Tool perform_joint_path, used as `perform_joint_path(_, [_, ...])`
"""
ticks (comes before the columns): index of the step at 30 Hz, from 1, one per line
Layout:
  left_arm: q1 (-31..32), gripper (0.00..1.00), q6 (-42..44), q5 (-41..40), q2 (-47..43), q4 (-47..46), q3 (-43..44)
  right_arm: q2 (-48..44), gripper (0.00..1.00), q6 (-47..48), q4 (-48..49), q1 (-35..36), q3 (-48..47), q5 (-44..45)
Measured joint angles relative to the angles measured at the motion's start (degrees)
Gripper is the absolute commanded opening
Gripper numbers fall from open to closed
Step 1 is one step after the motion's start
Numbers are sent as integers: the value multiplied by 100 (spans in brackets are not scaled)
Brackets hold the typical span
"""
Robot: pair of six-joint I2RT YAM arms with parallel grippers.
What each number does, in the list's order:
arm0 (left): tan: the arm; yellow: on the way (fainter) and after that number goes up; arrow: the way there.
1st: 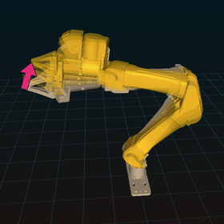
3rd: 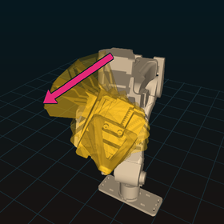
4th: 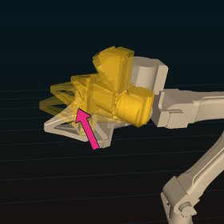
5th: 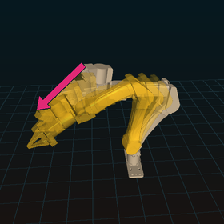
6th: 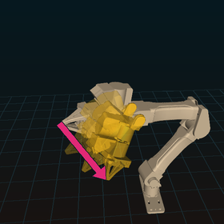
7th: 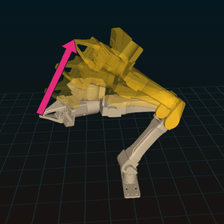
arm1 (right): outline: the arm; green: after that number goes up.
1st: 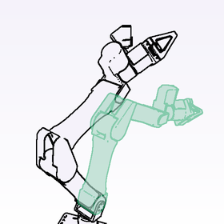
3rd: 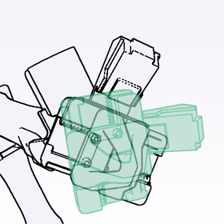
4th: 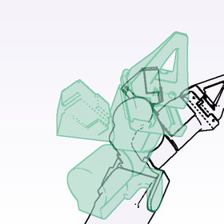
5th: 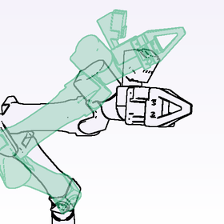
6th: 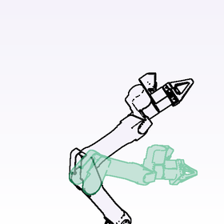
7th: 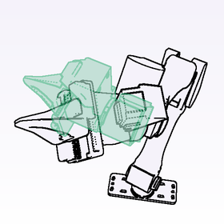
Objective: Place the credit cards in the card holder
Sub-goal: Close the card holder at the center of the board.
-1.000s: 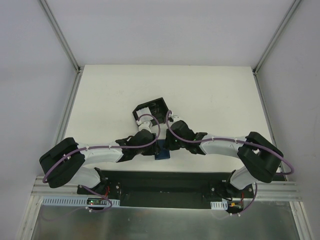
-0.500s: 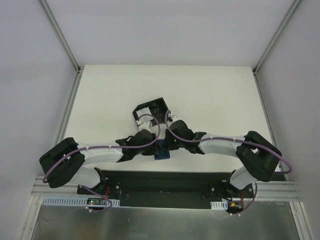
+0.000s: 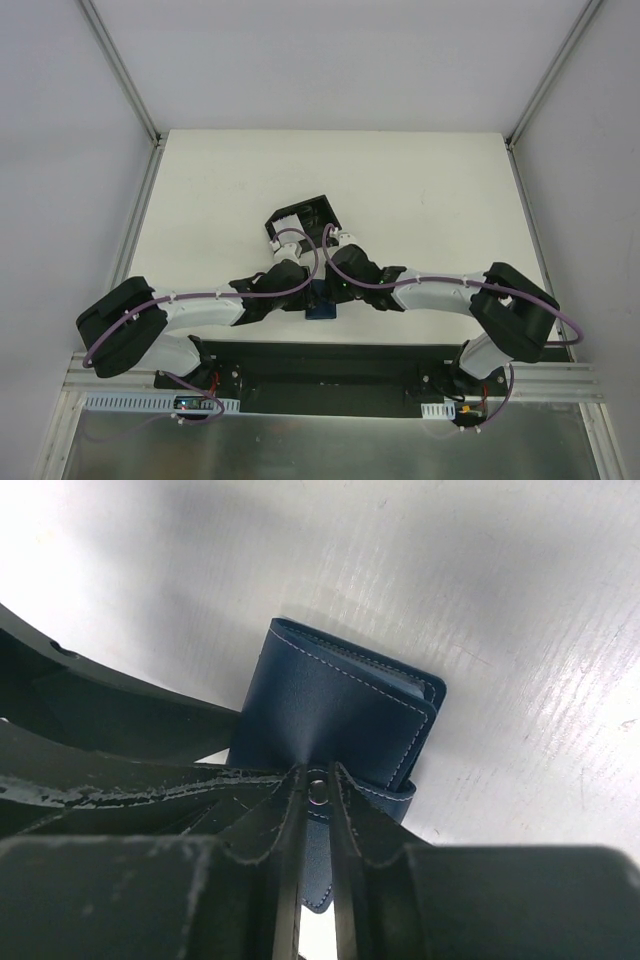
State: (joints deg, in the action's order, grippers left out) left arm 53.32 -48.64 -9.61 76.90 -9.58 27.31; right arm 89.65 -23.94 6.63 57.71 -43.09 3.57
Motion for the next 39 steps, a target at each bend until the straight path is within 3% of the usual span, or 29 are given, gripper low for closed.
perform_joint_path(17, [0,38,-33,-15,-44,-24,-68,-275,22,-4,-258,74,114,85])
perform_joint_path(39, [0,38,-28,-15,-44,-22,-68,-177,17,-70,-173,-42,98,-221])
